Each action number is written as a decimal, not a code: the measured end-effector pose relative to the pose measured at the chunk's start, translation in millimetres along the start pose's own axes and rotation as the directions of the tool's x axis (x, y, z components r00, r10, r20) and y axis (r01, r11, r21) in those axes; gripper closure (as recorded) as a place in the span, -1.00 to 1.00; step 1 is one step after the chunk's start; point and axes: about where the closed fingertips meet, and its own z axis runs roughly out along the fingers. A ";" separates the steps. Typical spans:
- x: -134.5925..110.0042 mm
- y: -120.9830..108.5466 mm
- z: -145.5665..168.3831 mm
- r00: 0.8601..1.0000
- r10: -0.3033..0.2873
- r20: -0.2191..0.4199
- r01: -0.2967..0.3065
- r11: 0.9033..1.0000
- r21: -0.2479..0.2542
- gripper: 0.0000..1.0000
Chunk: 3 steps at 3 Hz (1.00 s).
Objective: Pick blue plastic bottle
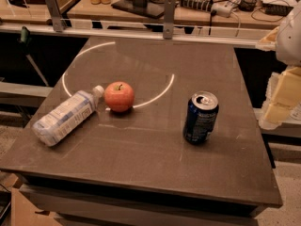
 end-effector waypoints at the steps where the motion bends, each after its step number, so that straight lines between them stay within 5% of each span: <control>1: 0.0 0.0 0.0 1.000 0.000 0.000 0.000 1.000 0.000 -1.00; 2: -28.9 1.3 -5.1 0.993 -0.089 0.078 0.087 0.996 0.019 -1.00; 3: -91.0 4.2 -12.4 0.939 -0.264 0.220 0.256 0.964 0.068 -1.00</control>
Offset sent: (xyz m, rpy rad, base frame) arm 0.0077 0.0915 0.0320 0.1514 -0.1440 0.3412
